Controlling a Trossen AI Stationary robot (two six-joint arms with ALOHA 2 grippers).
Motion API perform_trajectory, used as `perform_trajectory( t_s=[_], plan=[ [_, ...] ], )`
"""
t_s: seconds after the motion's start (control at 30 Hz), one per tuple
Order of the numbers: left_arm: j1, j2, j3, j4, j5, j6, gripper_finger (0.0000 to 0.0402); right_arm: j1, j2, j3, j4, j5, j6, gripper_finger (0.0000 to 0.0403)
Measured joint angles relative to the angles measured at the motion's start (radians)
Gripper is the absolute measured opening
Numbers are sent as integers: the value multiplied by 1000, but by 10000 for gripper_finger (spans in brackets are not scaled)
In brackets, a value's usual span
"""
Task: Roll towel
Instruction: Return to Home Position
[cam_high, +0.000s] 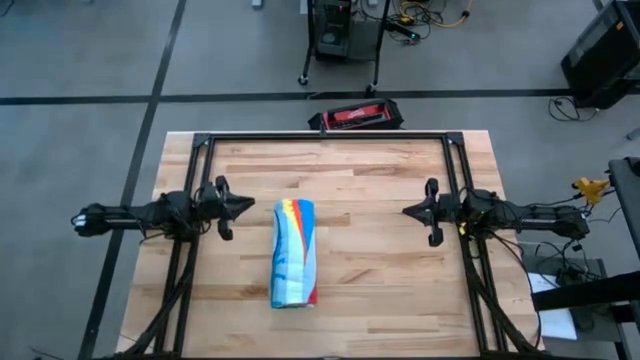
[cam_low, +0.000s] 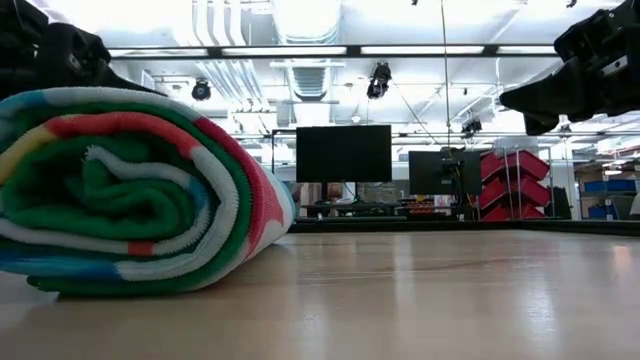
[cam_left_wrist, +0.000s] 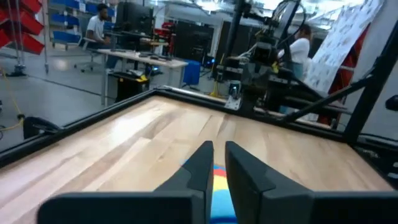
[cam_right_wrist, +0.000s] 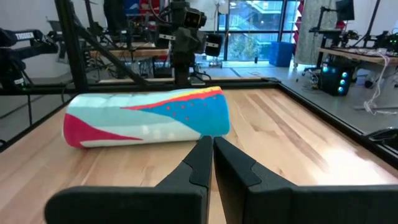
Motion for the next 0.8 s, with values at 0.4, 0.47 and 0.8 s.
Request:
perform_trajectory(
  t_s=[0.4, 0.47, 0.8],
  plan=[
    [0, 66, 2, -3, -1, 0, 72, 0, 0, 0, 0, 0, 0, 2],
    [0, 78, 2, -3, -1, 0, 73, 0, 0, 0, 0, 0, 0, 2],
    [0, 134, 2, -3, -1, 0, 66, 0, 0, -1, -1, 0, 0, 2]
  ],
)
